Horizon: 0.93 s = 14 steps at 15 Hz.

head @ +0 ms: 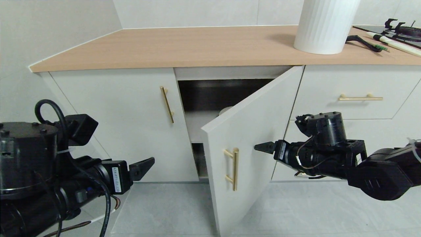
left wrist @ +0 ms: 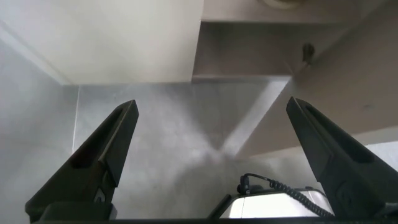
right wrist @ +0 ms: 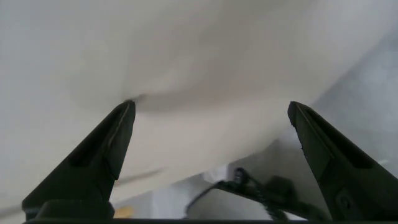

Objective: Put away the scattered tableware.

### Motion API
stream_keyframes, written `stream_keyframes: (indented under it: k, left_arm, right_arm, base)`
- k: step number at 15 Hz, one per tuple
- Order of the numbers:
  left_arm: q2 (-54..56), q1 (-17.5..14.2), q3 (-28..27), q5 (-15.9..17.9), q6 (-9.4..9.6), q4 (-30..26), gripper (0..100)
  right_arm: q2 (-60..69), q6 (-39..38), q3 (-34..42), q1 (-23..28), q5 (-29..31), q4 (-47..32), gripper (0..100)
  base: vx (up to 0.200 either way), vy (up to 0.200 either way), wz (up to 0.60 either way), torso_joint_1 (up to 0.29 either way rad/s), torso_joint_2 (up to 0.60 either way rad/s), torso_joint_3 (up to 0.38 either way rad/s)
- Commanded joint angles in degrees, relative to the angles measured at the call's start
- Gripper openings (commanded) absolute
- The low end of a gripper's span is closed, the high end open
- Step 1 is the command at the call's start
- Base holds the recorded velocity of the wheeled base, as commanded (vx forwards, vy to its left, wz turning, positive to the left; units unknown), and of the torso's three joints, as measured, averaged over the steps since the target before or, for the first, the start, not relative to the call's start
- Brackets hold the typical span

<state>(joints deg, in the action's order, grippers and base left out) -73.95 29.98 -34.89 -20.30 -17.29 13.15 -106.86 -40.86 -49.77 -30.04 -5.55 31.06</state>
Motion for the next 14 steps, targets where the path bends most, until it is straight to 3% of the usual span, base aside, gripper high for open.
stream_keyframes:
  k: [1, 4, 8, 14]
  left_arm:
    - [-0.76, -0.01, 0.00, -0.01, -0.12, 0.03, 100]
    - [-1.20, -0.01, -0.09, -0.01, -0.03, 0.12, 100]
    - [-1.55, -0.01, -0.44, -0.18, -0.38, 0.38, 100]
    - [-1.64, -0.01, -0.35, -0.18, -0.38, 0.38, 100]
  right_arm:
    - [-2.39, -1.15, -0.24, -0.72, 0.01, 1.19, 100]
    - [-4.41, -3.35, -0.41, -0.99, 0.45, 4.80, 100]
    - [-6.52, -9.32, -1.47, -1.08, 2.56, 11.30, 100]
    - [-9.68, -10.73, -4.98, -0.99, 8.97, 12.18, 100]
  base:
    - [0.200, 0.000, 0.00, -0.002, 0.00, -0.002]
    - [0.200, 0.000, 0.00, 0.001, 0.00, -0.002]
    - [0.000, 0.000, 0.00, 0.000, 0.00, 0.000]
    - [0.000, 0.000, 0.00, 0.000, 0.00, 0.000]
